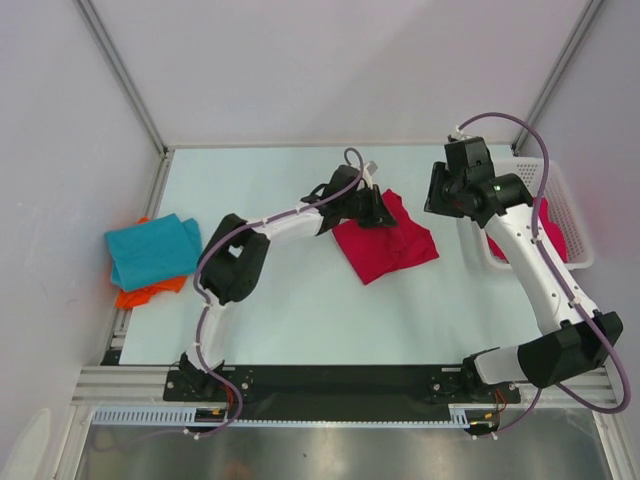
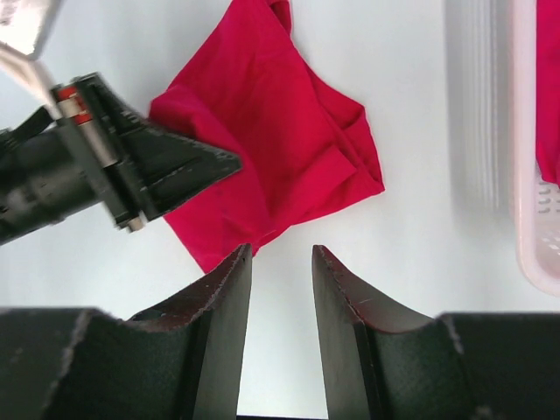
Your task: Fold and stack the t-shirts
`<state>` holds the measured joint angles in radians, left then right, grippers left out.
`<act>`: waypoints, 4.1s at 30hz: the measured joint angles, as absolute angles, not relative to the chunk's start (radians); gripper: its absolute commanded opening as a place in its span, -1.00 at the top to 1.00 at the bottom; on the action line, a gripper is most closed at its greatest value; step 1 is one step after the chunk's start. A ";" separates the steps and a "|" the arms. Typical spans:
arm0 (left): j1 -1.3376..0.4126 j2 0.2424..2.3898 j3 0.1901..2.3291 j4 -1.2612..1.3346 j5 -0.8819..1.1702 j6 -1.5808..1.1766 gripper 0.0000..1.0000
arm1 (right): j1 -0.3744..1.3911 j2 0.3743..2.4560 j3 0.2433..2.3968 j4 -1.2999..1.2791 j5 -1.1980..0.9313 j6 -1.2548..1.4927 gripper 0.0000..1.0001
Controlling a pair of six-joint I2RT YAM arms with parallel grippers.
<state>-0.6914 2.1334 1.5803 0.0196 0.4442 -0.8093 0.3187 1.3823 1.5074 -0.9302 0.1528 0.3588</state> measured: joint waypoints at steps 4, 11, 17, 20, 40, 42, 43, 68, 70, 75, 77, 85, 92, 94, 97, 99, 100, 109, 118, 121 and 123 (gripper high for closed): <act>-0.707 2.225 1.697 -0.006 0.455 -0.824 0.82 | 0.309 1.368 1.507 -0.943 0.154 0.353 0.21; -0.709 2.329 1.838 -0.020 0.458 -0.857 0.81 | 0.286 1.367 1.507 -0.972 0.167 0.337 0.21; -0.709 2.359 1.904 -0.047 0.451 -0.864 0.72 | 0.270 1.367 1.507 -0.982 0.175 0.329 0.20; -0.709 2.362 1.919 -0.053 0.446 -0.865 0.44 | 0.265 1.367 1.508 -0.983 0.177 0.323 0.20; -0.676 2.011 1.472 -0.109 0.128 -0.751 -0.99 | 0.253 1.383 1.410 -0.936 0.138 0.326 0.21; -0.667 1.819 1.340 -0.116 0.046 -0.698 -0.99 | 0.254 1.392 1.387 -0.926 0.119 0.336 0.21; -0.661 1.705 1.262 -0.098 0.006 -0.691 -0.99 | 0.255 1.398 1.381 -0.921 0.110 0.339 0.22; -0.544 1.675 0.634 0.740 0.327 -1.303 -0.99 | 0.313 1.361 1.378 -0.898 0.097 0.347 0.23; -0.565 1.664 0.632 0.717 0.290 -1.328 -0.99 | 0.313 1.361 1.374 -0.900 0.096 0.347 0.22; -0.647 1.642 0.632 0.617 0.209 -1.365 -0.99 | 0.313 1.359 1.371 -0.907 0.090 0.347 0.22; -0.677 1.642 0.632 0.584 0.178 -1.378 -0.99 | 0.313 1.353 1.370 -0.910 0.088 0.346 0.22; -0.725 1.754 0.711 0.527 0.122 -1.441 -0.99 | 0.313 1.304 1.370 -0.924 0.076 0.336 0.22; -0.742 1.908 0.867 0.514 0.109 -1.487 -0.99 | 0.280 1.296 1.372 -0.940 0.070 0.312 0.22; -0.748 1.943 0.912 0.511 0.109 -1.494 -0.99 | 0.268 1.291 1.372 -0.944 0.070 0.310 0.21; -0.754 1.994 0.972 0.504 0.112 -1.504 -0.99 | 0.254 1.281 1.374 -0.949 0.068 0.305 0.22; -0.755 2.028 1.019 0.499 0.114 -1.514 -0.99 | 0.249 1.277 1.379 -0.954 0.066 0.299 0.22; -0.755 2.045 1.043 0.497 0.116 -1.518 -0.95 | 0.245 1.277 1.383 -0.957 0.065 0.295 0.21; -0.721 2.110 1.124 0.465 0.153 -1.520 0.92 | 0.224 1.276 1.444 -0.992 0.063 0.277 0.22; -0.467 2.049 1.152 0.369 0.254 -1.339 1.00 | 0.223 1.221 1.507 -1.031 0.020 0.291 0.22; -0.368 1.971 1.152 0.299 0.281 -1.269 1.00 | 0.223 1.185 1.515 -1.039 -0.007 0.304 0.22; -0.309 1.905 1.142 0.266 0.293 -1.227 1.00 | 0.223 1.165 1.518 -1.040 -0.022 0.313 0.22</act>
<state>-0.3092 1.9045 1.1416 0.2657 0.2928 -1.2274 0.2230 1.1648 1.5185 -1.0401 -0.0216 0.3126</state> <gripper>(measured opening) 0.042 0.391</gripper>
